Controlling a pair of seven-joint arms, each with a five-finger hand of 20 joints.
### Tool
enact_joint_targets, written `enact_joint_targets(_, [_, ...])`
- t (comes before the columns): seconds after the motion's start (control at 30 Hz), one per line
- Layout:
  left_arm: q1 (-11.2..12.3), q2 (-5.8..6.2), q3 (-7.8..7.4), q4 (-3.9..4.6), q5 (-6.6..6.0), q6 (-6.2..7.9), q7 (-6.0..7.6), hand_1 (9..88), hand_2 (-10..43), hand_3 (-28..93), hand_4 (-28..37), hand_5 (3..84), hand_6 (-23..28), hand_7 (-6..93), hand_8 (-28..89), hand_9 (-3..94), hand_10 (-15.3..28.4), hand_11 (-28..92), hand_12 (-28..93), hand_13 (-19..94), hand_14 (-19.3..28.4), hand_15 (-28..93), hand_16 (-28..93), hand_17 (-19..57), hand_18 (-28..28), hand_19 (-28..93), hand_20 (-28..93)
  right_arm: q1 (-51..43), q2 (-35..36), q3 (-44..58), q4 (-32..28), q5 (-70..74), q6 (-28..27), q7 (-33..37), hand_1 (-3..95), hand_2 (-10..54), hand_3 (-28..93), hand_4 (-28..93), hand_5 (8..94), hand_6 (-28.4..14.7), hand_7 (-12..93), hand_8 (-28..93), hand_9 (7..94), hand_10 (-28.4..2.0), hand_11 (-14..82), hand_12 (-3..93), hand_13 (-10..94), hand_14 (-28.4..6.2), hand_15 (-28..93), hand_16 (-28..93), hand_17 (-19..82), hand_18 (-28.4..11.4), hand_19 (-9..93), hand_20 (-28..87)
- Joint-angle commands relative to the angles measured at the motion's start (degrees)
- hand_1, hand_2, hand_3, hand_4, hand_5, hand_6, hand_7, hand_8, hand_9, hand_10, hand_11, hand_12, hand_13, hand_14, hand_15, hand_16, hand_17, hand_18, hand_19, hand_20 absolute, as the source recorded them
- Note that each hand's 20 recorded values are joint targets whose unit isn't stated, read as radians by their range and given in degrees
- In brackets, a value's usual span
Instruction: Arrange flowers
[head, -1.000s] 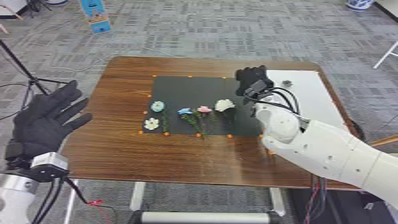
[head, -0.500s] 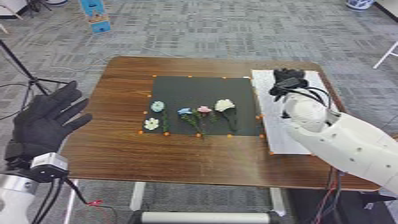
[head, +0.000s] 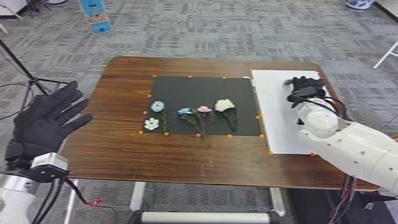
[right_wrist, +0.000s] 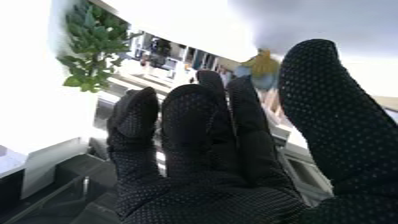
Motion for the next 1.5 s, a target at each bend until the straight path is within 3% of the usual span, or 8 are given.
enact_joint_targets(0.03, [0.1, -0.13, 0.05, -0.11, -0.1, -0.32, -0.16, 19.8, -4.4, 68, -28.3, 28.4, 3.3, 13.2, -7, 21.2, 10.2, 11, 17, 18, 13.2, 12, 6, -12.9, 23.0, 39, 7, 2.6, -2.4, -2.0, 1.9, -2.6, 3.7, 2.8, 36.8, -9.5, 89, -28, 38.0, -4.5, 29, -12, 40.0, -12.1, 23.4, 20.3, 56, -8.6, 90, 26, 29, -20.5, 85, 53])
enact_joint_targets(0.2, [-0.5, 0.09, 0.55, 0.15, -0.08, -0.32, -0.12, 19.7, -4.4, 68, -28.3, 28.4, 3.3, 13.3, -7, 21.2, 10.1, 11, 17, 18, 13.3, 12, 6, -12.9, 23.0, 39, 7, 4.1, -3.4, -2.7, 4.7, -1.2, 3.6, -0.3, 36.5, -9.5, 89, -28, 37.7, -5.2, 37, -13, 39.4, -13.0, 30.5, 23.9, 57, -8.1, 89, 27, 30, -20.3, 86, 52])
enact_joint_targets(0.57, [-0.9, 0.47, 0.97, 0.2, -0.06, -0.3, 0.11, 19.8, -4.4, 68, -28.3, 28.4, 3.4, 13.3, -7, 21.3, 10.2, 11, 17, 18, 13.3, 12, 6, -12.9, 23.0, 39, 7, 6.3, -4.6, -2.7, 9.7, 5.0, -2.8, -11.1, 41.5, -9.5, 89, -28, 38.6, -4.9, 23, -12, 40.3, -8.6, 13.1, 11.0, 61, -5.9, 86, 29, 31, -19.1, 85, 50])
enact_joint_targets(0.8, [-0.9, 0.44, 0.79, 0.25, -0.14, -0.43, -0.02, 19.9, -4.5, 68, -28.3, 28.4, 3.3, 13.3, -7, 21.4, 10.3, 11, 17, 18, 13.4, 12, 6, -12.9, 23.0, 39, 7, 6.5, -6.0, -2.8, 11.2, 5.0, -4.4, -11.9, 43.3, -9.5, 88, -28, 45.1, 0.6, 27, -14, 51.5, -7.2, 17.1, 11.9, 63, -5.9, 86, 29, 33, -19.2, 86, 51])
enact_joint_targets(0.93, [-1.1, 0.56, 0.98, 0.39, -0.1, -0.43, 0.09, 19.9, -4.5, 68, -28.3, 28.4, 3.3, 13.4, -7, 21.5, 10.3, 11, 17, 18, 13.4, 12, 6, -12.9, 23.1, 39, 7, 6.6, -6.3, -2.9, 11.7, 5.8, -4.2, -12.5, 44.1, -9.5, 87, -28, 51.9, 2.9, 33, -15, 60.8, -7.2, 23.5, 16.3, 65, -5.3, 86, 30, 34, -19.0, 87, 52])
enact_joint_targets(1.1, [-1.0, 0.51, 0.78, 0.36, -0.22, -0.53, -0.19, 19.8, -4.5, 68, -28.3, 28.4, 3.3, 13.4, -7, 21.5, 10.3, 11, 17, 18, 13.3, 12, 6, -12.9, 23.0, 39, 7, 6.3, -5.8, -3.4, 10.5, 6.6, -1.9, -12.9, 48.6, -9.5, 80, -28, 53.5, 3.3, 49, 1, 71.1, -5.1, 15.0, 39.4, 66, -4.8, 86, 31, 34, -18.6, 87, 52])
enact_joint_targets(1.2, [-0.8, 0.38, 0.77, 0.3, -0.19, -0.36, -0.15, 19.9, -4.4, 68, -28.3, 28.4, 3.3, 13.5, -7, 21.5, 10.3, 11, 16, 18, 13.4, 12, 6, -12.9, 23.0, 39, 7, 6.0, -5.4, -3.4, 9.6, 6.3, -1.5, -13.3, 49.6, -9.5, 79, -28, 55.1, 3.7, 55, 5, 71.8, -4.7, 22.1, 48.4, 67, -4.3, 86, 31, 35, -18.2, 88, 52])
enact_joint_targets(1.5, [-0.2, -0.05, 0.65, 0.08, -0.2, 0.03, -0.07, 19.7, -4.5, 68, -28.3, 28.5, 3.4, 13.4, -7, 21.4, 10.2, 11, 16, 18, 13.3, 12, 6, -12.9, 23.0, 39, 7, 2.8, -2.0, -0.4, 2.1, 11.6, 4.1, -18.5, 52.3, -9.5, 82, -28, 66.5, 3.4, 56, 7, 80.3, -3.5, 26.2, 53.3, 72, -3.2, 85, 34, 40, -18.3, 90, 52])
